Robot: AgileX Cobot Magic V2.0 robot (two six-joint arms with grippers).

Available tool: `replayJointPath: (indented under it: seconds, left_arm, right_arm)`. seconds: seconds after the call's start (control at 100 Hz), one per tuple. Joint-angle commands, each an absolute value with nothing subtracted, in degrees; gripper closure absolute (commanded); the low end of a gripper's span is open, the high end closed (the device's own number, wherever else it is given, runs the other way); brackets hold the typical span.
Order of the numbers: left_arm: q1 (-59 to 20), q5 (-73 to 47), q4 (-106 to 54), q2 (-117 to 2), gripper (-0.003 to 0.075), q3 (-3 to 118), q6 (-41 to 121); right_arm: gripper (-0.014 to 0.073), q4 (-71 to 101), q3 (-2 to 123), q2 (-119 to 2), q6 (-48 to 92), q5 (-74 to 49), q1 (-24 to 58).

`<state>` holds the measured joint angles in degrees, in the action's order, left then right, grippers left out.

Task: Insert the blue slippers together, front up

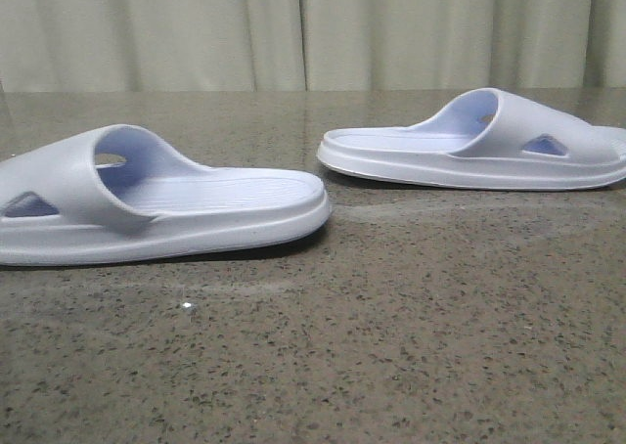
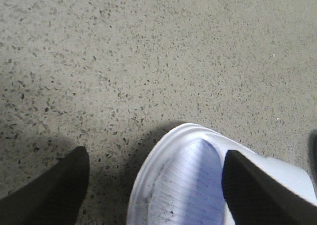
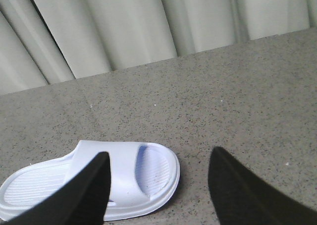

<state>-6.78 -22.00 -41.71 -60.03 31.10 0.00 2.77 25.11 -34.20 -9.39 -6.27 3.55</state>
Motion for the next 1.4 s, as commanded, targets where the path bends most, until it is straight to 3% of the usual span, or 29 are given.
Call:
replayJointPath:
  seconds: [0.0,0.73,1.06,1.39]
  left_arm:
    - [-6.6,-20.3,-43.1,-59.4,0.0225,32.5,-0.3]
    - [-6.6,-24.2,-46.1,-59.5,0.0225,32.5,-0.3]
    - [-6.6,-25.5,-52.2,-66.3,0.0225,32.5,0.0]
    - [-11.1,-27.2,-54.9,-67.8,0.0225,32.5,0.0]
  right_arm:
    - [0.0221,2.7,27.1,-34.8,-9.1,-1.2,3.1]
    - [0.0221,3.5,27.1,-34.8,-9.1,-1.2,3.1]
    - [0.0221,4.6,27.1,-34.8,-9.1,-1.2,3.1]
    - [0.0221,4.6,27.1,-34.8,-9.1,-1.2,3.1]
